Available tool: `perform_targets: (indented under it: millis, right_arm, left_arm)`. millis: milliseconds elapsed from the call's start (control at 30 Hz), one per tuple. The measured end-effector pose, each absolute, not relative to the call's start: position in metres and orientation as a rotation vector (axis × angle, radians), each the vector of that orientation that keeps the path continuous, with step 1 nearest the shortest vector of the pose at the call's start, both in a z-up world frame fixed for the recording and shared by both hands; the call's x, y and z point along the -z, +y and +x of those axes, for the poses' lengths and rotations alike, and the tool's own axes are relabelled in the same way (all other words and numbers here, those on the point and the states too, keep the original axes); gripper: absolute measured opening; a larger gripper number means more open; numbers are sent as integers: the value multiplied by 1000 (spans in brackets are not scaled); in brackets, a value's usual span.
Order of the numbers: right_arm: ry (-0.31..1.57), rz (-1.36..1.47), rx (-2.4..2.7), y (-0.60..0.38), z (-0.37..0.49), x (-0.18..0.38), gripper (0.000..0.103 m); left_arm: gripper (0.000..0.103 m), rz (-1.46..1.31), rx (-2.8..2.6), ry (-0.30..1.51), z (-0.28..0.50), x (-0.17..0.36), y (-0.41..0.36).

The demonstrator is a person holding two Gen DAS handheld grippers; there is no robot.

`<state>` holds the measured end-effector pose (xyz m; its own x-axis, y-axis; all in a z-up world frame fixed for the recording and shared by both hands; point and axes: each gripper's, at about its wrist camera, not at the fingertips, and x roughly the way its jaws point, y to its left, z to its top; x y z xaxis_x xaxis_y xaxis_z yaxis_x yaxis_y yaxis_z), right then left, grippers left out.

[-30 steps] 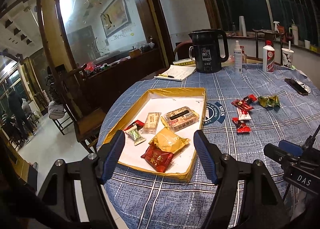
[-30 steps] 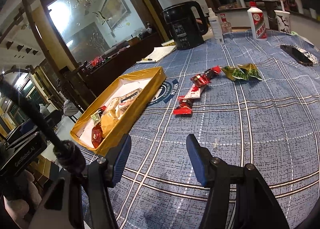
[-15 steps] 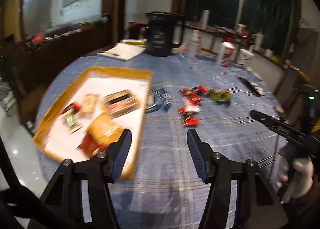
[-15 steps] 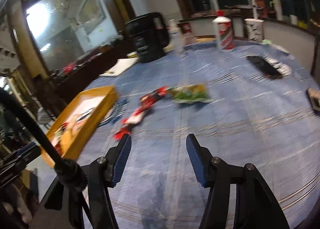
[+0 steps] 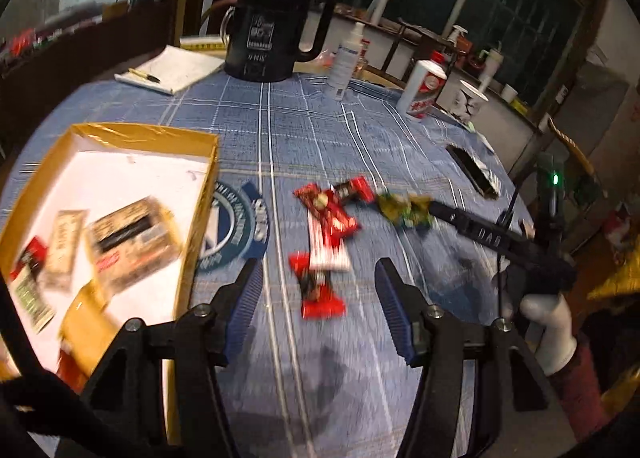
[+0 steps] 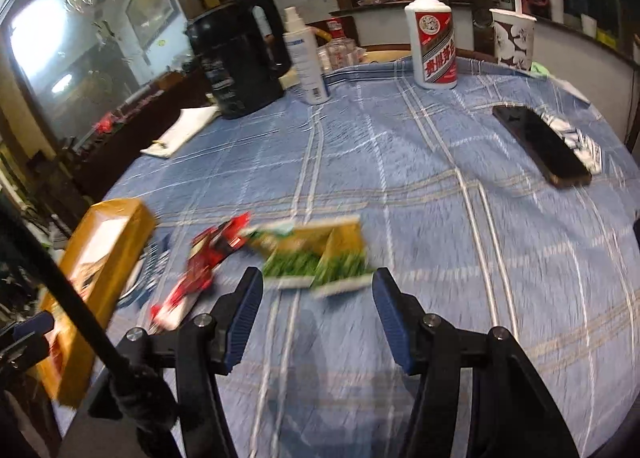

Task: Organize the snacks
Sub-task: 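Move both tools back toward the remaining red candy packets, then grasp the green pea packet with the left tool while the right tool grasps the yellow-green pea packet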

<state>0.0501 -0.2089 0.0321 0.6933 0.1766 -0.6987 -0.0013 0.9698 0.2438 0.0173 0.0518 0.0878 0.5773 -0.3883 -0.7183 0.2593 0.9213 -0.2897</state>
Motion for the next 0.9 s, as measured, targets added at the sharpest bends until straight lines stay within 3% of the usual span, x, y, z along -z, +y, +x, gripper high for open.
perform_targets:
  millis: [133, 200, 233, 900]
  right_arm:
    - [829, 250, -71, -214, 75, -19, 56]
    - [844, 265, -79, -216, 79, -11, 47]
    - [851, 275, -93, -217, 81, -6, 36]
    - [746, 548, -108, -273, 57, -8, 34]
  left_arm:
    - [58, -176, 410, 905, 56, -83, 33]
    - [58, -146, 408, 926, 70, -76, 19]
    - [58, -134, 410, 934, 74, -74, 13]
    - [56, 93, 458, 1032, 127, -22, -114]
